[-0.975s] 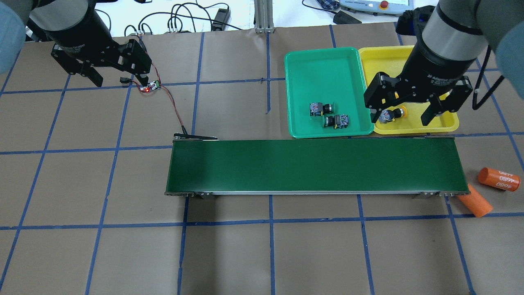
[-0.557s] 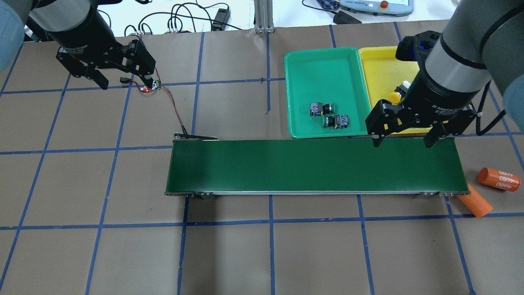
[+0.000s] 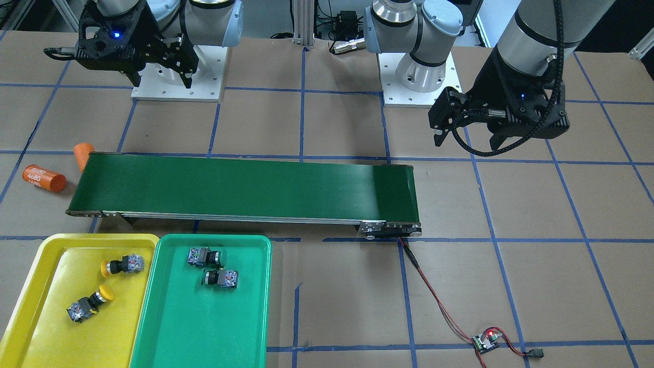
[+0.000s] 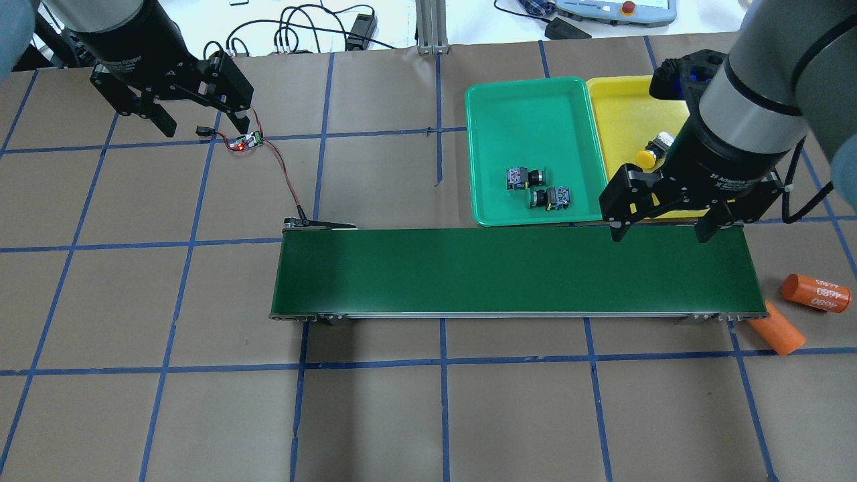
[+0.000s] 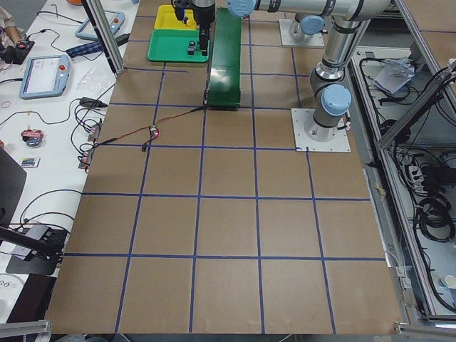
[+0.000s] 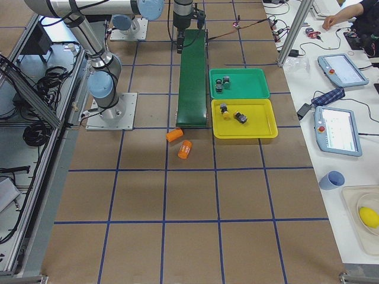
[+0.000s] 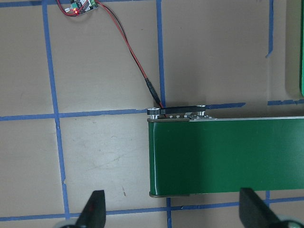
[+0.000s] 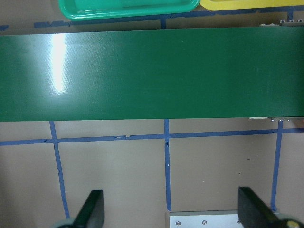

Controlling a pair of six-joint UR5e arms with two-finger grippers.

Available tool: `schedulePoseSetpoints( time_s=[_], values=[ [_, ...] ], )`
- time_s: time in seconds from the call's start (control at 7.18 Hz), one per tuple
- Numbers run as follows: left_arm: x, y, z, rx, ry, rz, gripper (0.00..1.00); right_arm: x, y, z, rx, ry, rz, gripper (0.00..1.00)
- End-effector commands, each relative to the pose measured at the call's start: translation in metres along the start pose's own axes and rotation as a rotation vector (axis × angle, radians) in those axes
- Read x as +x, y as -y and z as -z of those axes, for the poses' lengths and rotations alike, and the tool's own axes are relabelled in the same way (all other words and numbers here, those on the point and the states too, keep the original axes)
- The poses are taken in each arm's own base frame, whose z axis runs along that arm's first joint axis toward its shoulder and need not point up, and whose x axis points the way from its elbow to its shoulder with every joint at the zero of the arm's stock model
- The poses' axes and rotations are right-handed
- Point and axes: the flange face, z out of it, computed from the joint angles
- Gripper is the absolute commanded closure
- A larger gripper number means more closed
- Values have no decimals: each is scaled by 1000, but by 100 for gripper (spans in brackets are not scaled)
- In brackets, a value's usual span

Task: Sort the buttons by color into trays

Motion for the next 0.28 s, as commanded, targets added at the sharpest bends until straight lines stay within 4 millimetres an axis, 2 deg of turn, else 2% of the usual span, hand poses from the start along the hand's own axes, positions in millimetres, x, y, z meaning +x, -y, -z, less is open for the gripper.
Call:
schedulePoseSetpoints(
  time_s=[0.0, 0.14],
  values=[
    [3, -3, 0, -1, -8, -6, 0, 0, -2, 1, 5, -2, 2, 0],
    [0, 3, 0, -1, -7, 2, 0, 1, -3, 1, 4, -10, 5, 0]
  ],
)
